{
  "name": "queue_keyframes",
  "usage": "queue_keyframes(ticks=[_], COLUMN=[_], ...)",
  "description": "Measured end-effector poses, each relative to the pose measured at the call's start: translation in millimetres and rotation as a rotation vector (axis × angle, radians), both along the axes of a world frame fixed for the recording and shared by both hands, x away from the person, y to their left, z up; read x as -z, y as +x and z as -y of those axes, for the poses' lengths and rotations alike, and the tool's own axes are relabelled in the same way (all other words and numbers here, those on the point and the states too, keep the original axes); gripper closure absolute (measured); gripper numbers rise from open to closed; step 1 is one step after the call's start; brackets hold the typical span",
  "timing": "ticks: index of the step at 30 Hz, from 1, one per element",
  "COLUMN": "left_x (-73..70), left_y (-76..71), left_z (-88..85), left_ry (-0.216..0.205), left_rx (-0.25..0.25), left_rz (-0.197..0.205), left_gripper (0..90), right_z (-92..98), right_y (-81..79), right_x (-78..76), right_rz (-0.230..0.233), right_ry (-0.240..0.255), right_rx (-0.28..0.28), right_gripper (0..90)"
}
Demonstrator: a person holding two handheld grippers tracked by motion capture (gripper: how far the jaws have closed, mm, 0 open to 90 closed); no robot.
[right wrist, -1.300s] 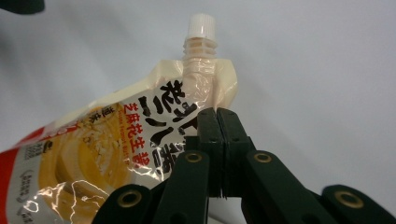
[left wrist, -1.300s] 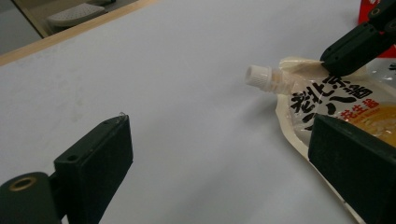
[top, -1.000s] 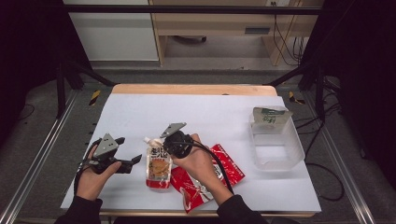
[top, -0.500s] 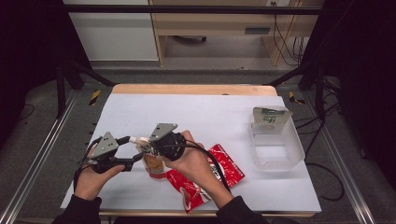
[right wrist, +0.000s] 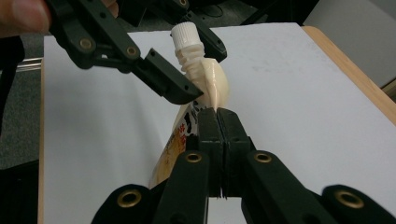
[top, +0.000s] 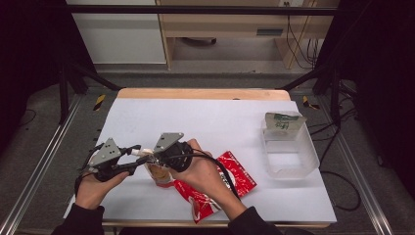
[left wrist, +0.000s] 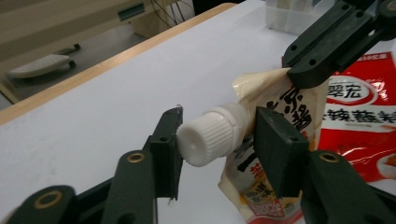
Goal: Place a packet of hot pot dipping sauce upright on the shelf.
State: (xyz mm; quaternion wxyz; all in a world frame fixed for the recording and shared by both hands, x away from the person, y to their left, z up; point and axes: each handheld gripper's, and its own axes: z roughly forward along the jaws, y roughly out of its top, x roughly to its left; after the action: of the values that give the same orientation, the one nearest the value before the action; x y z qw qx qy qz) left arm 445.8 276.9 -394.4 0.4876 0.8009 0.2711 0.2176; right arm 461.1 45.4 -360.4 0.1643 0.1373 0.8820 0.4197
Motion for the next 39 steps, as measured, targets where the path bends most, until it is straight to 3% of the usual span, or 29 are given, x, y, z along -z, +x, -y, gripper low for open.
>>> queue_keyframes(ticks=[2, 4, 8, 19, 23, 24, 25, 30, 31, 32, 34, 39], left_x=[-0.8, -3.5, -6.8, -19.8, -22.4, -22.9, -23.3, -24.3, -24.6, -24.6, -24.8, -25.5], left_y=[-0.5, -1.6, -3.9, -12.1, -13.9, -14.2, -14.7, -15.8, -16.3, -16.3, -16.6, -16.7], left_z=[-0.2, -0.3, 4.6, 13.5, 15.4, 15.6, 16.1, 17.8, 18.7, 18.7, 19.0, 18.2], left_ry=[-0.007, -0.021, -0.002, 0.041, 0.058, 0.061, 0.063, 0.069, 0.071, 0.071, 0.071, 0.068], left_rx=[0.010, 0.053, 0.076, 0.127, 0.140, 0.142, 0.145, 0.158, 0.162, 0.162, 0.167, 0.169], left_rz=[-0.013, -0.035, -0.038, -0.018, -0.012, -0.009, -0.008, -0.002, 0.001, 0.001, 0.002, 0.004], left_gripper=[61.3, 65.6, 71.1, 73.2, 73.3, 73.3, 73.3, 73.4, 73.4, 73.4, 73.3, 73.4], right_z=[1.7, 4.4, 9.1, 13.8, 14.3, 14.2, 13.7, 12.5, 10.5, 10.5, 6.6, -1.7], right_y=[-0.5, 0.2, 0.5, 1.1, 2.4, 2.6, 3.4, 6.3, 8.0, 8.0, 10.0, 14.7], right_x=[0.1, -0.1, 1.2, -1.4, -5.4, -7.2, -12.2, -20.0, -22.7, -22.7, -25.4, -24.0], right_rz=[-0.001, -0.010, -0.023, -0.028, -0.025, -0.021, 0.013, 0.029, 0.024, 0.024, 0.047, 0.031], right_ry=[-0.014, -0.021, -0.032, -0.064, -0.093, -0.111, -0.160, -0.203, -0.236, -0.236, -0.286, -0.340], right_rx=[0.004, 0.010, 0.018, -0.006, -0.024, -0.029, -0.038, -0.055, -0.072, -0.072, -0.111, -0.156], right_gripper=[89.7, 89.5, 89.0, 83.9, 75.5, 70.9, 64.7, 54.0, 48.3, 48.3, 41.8, 33.5])
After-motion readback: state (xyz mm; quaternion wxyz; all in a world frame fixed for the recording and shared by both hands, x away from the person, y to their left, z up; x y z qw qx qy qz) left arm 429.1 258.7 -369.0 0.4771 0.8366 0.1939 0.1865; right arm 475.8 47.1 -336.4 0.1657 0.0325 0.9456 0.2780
